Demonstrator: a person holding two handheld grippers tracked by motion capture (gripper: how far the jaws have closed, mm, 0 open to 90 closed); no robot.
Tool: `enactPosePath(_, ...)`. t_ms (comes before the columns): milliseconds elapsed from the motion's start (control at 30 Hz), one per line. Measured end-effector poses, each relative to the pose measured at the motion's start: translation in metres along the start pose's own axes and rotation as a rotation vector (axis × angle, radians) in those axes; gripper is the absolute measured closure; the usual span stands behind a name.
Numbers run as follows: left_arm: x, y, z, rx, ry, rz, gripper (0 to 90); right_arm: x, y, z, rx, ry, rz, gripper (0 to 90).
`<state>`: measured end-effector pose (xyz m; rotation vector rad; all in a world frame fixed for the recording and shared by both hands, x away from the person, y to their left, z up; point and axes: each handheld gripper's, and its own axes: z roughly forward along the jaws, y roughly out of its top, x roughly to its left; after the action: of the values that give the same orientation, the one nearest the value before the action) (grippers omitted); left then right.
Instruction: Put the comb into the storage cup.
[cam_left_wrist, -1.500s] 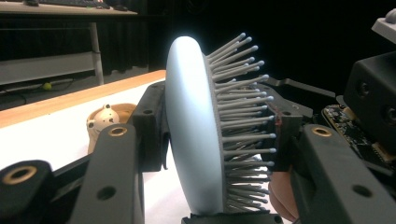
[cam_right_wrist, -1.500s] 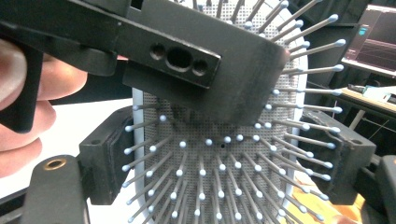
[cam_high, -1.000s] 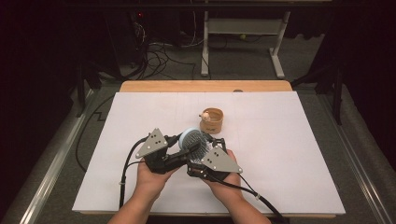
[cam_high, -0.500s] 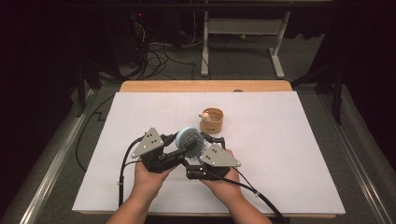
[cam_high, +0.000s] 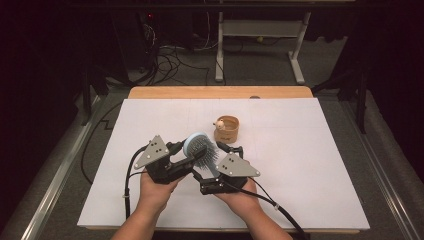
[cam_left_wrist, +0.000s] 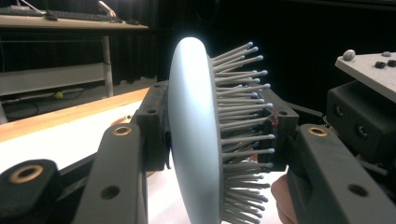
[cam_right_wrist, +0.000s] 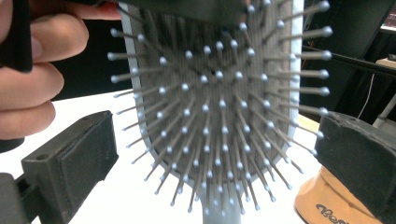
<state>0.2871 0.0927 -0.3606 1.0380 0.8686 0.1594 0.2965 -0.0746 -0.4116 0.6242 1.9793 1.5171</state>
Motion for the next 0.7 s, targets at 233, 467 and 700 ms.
enactPosePath(233,0.002,0.006,-0.003,-0.018,0.012,0.019,54.7,-0.001,-0.002,-0.001,0.009,0.002,-0.006,0.0)
enactPosePath(467,0.007,0.010,-0.006,-0.026,0.027,0.034,54.7,-0.006,-0.006,-0.005,0.020,0.007,0.001,0.0)
enactPosePath(700,0.012,0.014,-0.010,-0.037,0.046,0.050,54.7,-0.013,-0.011,-0.010,0.036,-0.001,0.010,0.0)
